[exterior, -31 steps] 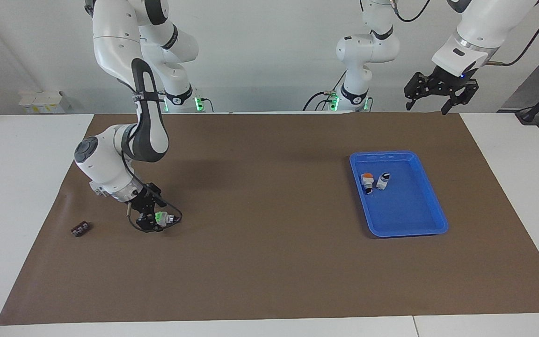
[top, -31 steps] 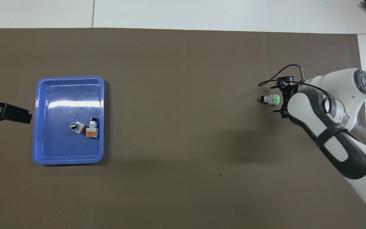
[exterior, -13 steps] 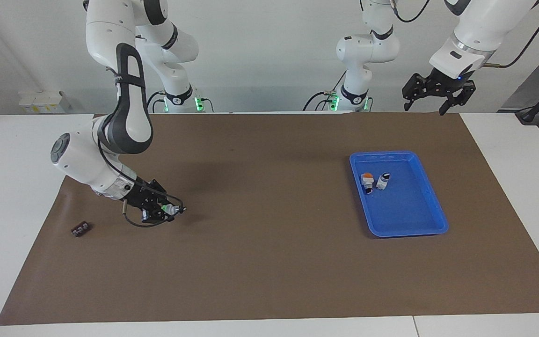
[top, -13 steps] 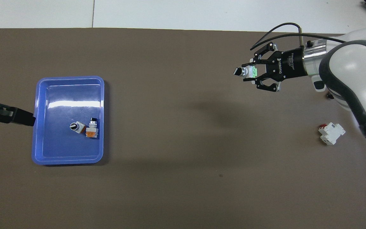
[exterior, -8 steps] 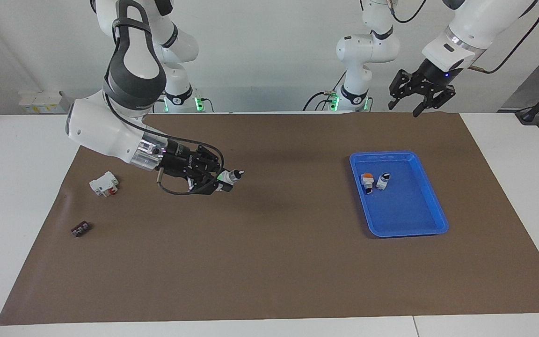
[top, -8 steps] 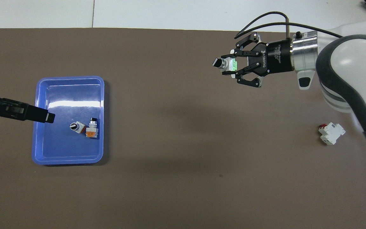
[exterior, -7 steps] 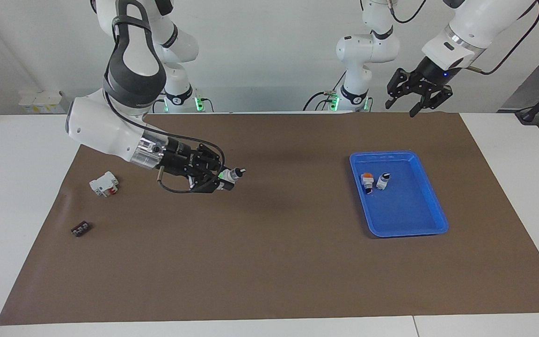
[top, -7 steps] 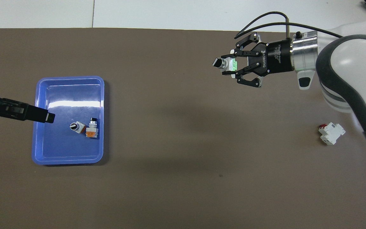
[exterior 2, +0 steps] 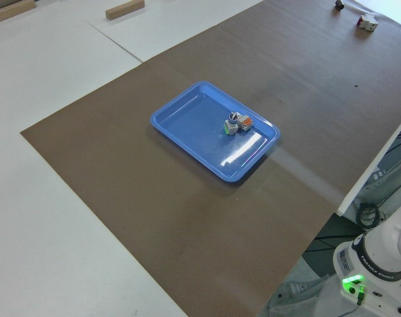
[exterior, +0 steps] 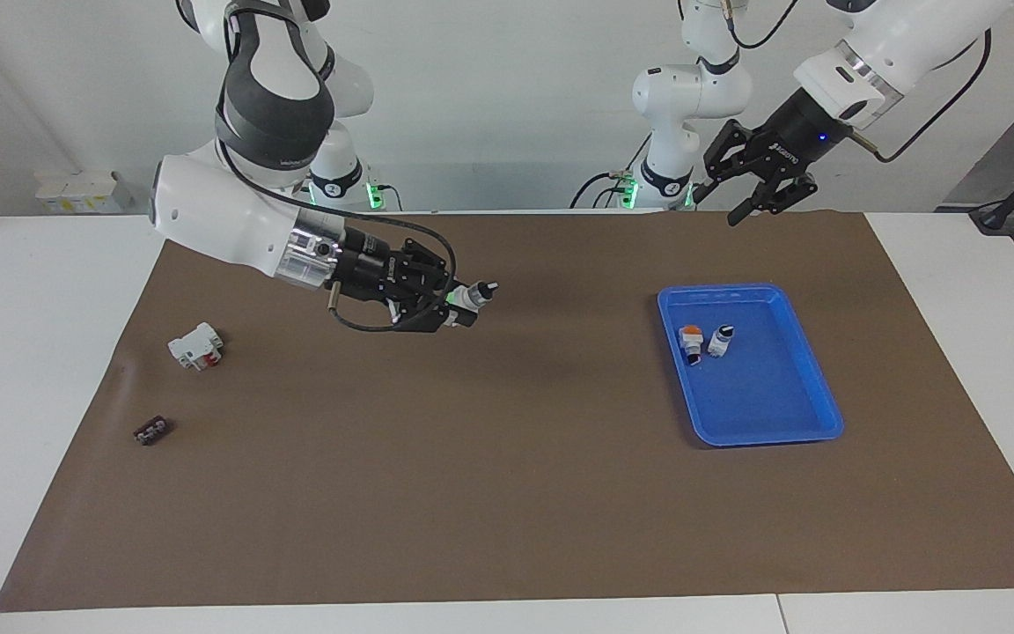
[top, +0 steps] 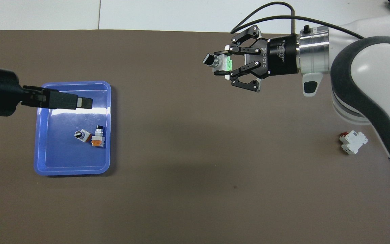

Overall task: Turn and place switch with both arms
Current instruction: 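Lift the switch with the right gripper while the left gripper reaches toward it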

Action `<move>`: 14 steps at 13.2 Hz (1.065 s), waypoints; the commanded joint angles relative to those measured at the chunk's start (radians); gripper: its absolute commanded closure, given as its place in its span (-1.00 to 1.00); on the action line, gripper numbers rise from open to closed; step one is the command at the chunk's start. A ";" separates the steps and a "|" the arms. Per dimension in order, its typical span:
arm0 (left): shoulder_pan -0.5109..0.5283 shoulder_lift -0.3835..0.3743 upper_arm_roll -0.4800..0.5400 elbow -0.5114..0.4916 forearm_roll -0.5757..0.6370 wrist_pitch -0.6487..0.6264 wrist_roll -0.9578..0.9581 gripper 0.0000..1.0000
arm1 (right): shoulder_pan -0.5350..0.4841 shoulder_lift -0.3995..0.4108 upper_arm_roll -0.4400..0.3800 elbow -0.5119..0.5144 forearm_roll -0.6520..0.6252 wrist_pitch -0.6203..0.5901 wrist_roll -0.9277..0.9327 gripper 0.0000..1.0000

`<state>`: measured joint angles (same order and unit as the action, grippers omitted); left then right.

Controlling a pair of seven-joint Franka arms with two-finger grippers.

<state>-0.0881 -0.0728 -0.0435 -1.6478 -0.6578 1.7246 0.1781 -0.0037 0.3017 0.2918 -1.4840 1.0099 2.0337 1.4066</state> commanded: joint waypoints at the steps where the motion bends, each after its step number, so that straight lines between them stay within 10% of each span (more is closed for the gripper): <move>1: -0.033 0.017 0.008 -0.027 -0.127 0.096 0.015 -0.16 | 0.032 -0.010 0.052 0.004 0.007 0.091 0.057 1.00; 14: -0.055 0.199 -0.119 0.171 -0.275 0.221 0.014 0.11 | 0.103 -0.010 0.052 -0.002 0.004 0.188 0.075 1.00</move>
<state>-0.1391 0.0945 -0.1614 -1.5199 -0.9275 1.9341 0.1909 0.1030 0.2963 0.3369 -1.4815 1.0099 2.2033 1.4729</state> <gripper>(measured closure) 0.542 0.573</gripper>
